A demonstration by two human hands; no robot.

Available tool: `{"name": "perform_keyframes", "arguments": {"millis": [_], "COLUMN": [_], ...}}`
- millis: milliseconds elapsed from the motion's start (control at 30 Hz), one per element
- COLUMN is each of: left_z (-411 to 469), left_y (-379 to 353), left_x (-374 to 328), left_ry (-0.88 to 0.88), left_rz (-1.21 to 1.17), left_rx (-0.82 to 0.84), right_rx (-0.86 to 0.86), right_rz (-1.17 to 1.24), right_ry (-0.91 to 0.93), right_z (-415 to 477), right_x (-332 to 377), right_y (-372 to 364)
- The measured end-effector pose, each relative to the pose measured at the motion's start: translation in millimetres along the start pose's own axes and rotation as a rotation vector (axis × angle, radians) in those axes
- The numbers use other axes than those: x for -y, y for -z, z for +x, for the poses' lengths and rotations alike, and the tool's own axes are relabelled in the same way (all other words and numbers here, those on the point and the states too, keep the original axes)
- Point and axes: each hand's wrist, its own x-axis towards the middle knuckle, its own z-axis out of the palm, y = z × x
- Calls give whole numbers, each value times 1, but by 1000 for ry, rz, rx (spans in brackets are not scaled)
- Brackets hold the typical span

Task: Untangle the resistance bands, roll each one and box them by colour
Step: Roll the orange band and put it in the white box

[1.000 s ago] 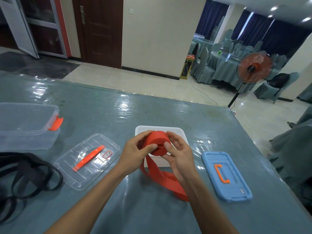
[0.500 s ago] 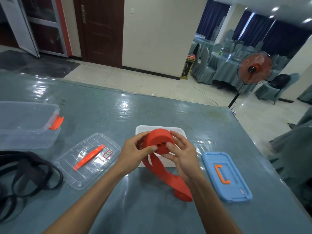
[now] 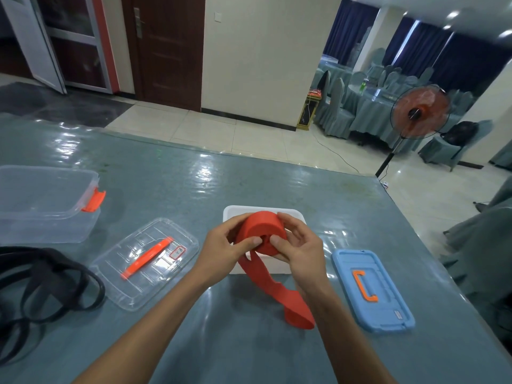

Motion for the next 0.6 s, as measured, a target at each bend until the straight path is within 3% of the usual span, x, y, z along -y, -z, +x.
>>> {"name": "perform_keyframes", "arguments": {"millis": [100,233,300,367,533,600], "left_z": [-2,0,2,2,-8,-11], "left_y": [-1,8,9,6,-8,-9], "left_x": [2,2,-1,0,5,6], "left_ry": [14,32,16,7,-27,-24], "left_rz": [-8,102,140,105,-72,-88], "left_rx": [-16,69,105,81,-69,-100], "right_rx": [5,91,130,115,38,48], "right_rz": [68,-445,-527,-442,47,92], "right_ry": [-35,170,182,135,-59,-73], "right_z": [-6,-8,-3,1,-3,-8], "right_x": [-5,-2,3,7,2,-2], "right_y": [-4,3,7,10,5,2]}}
